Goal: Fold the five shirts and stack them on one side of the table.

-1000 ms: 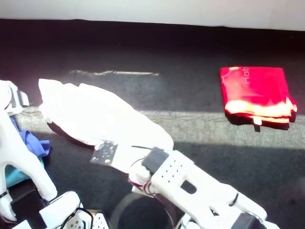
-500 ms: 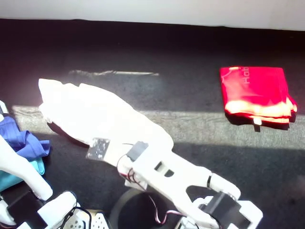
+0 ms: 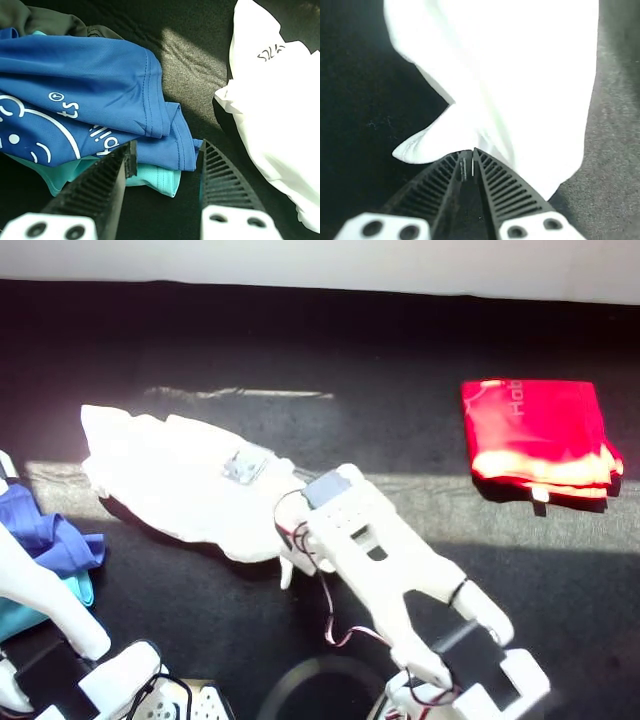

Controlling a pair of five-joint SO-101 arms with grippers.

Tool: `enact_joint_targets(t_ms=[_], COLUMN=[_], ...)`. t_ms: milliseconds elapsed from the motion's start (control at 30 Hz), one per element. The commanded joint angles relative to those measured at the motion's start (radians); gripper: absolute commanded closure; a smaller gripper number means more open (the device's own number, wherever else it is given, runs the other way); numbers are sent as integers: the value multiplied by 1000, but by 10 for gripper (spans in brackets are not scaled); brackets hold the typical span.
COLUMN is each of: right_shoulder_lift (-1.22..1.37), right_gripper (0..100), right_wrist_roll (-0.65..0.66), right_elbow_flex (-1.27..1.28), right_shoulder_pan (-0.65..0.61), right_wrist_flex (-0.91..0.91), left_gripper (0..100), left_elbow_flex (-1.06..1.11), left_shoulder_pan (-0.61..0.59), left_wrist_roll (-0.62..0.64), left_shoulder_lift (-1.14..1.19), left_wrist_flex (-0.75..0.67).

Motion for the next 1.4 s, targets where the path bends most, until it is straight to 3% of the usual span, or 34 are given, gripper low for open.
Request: enact_joint_targets(t_ms=[0, 233, 633, 733, 1000, 1233, 1367], right_shoulder_lift=[-165, -295, -177, -185, -340, -211, -56], right_gripper=[992, 992, 992, 972, 771, 763, 763], right_wrist_roll=[-9, -5, -9, -9, -71, -127, -127], right_elbow_flex=[-47, -7, 157, 130, 4, 7, 4], right_shoulder_pan=[81, 251, 191, 160, 39, -208, -196], right_wrist_flex=[21, 65, 85, 165, 323, 320, 280], left_gripper=[793, 793, 793, 793, 793, 793, 793], left_elbow_flex=[-25, -25, -25, -25, 64, 157, 150], left_shoulder_pan=[2, 15, 56, 56, 56, 58, 54], left_wrist_roll=[-6, -6, -6, -6, -6, -6, -6], left_shoulder_lift=[-2, -2, -2, -2, -2, -2, -8], left_wrist_flex=[-3, -3, -3, -5, -132, -226, -219])
